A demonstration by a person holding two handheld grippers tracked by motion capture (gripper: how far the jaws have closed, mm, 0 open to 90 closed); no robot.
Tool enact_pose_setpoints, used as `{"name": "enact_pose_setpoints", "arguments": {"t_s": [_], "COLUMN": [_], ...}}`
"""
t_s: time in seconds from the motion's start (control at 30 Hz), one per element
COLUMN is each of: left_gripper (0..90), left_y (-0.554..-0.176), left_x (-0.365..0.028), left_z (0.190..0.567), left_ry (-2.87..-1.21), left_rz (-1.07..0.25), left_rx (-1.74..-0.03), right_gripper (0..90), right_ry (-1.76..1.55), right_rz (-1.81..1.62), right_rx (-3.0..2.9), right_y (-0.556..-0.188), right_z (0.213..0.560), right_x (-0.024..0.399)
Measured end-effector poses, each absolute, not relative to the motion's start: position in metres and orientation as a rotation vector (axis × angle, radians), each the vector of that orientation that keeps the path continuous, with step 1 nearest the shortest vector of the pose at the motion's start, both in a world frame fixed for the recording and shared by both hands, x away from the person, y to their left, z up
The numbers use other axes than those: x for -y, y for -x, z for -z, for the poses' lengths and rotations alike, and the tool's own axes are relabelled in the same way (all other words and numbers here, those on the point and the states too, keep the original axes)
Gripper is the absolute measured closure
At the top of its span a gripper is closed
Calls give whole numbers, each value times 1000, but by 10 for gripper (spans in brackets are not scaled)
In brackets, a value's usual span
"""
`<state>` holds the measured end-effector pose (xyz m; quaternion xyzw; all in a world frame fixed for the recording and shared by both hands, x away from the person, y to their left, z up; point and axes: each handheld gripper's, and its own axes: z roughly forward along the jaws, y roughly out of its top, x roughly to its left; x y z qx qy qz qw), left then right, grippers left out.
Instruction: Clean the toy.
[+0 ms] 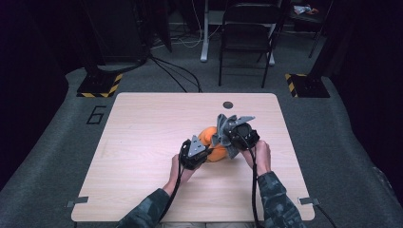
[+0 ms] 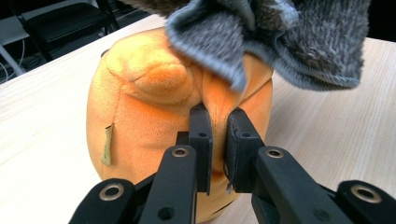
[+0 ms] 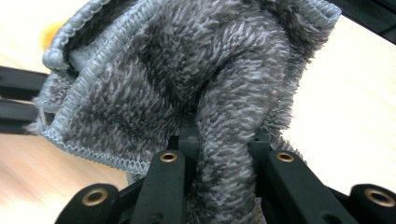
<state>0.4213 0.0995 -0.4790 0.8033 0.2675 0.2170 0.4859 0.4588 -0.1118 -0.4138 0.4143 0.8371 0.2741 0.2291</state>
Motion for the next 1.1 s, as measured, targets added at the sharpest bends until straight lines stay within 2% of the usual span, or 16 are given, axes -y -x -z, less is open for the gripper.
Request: {"name": "enact_pose_setpoints", "arguments": {"t_s": [0.2, 0.5, 0.7, 1.1], "left_gripper": [818, 815, 816, 818], "left_y": [-424, -424, -424, -425], "left_x": [-105, -105, -104, -104], "left_z": [479, 478, 478, 478], "left_ry": [-1929, -1931, -1944, -1945], "left_rz": [-523, -525, -526, -530], "left_rx": [-671, -670, -672, -667], "right_gripper": [752, 751, 754, 754], "right_ry": [-1166, -1043, -985, -1094], "right_rz": [-759, -1053, -898, -813], "right_rx": [-2255, -2311, -2348, -2306], "right_y": [-459, -442, -444, -454], "right_z": [410, 391, 408, 415], "right_x": [120, 98, 82, 106]}}
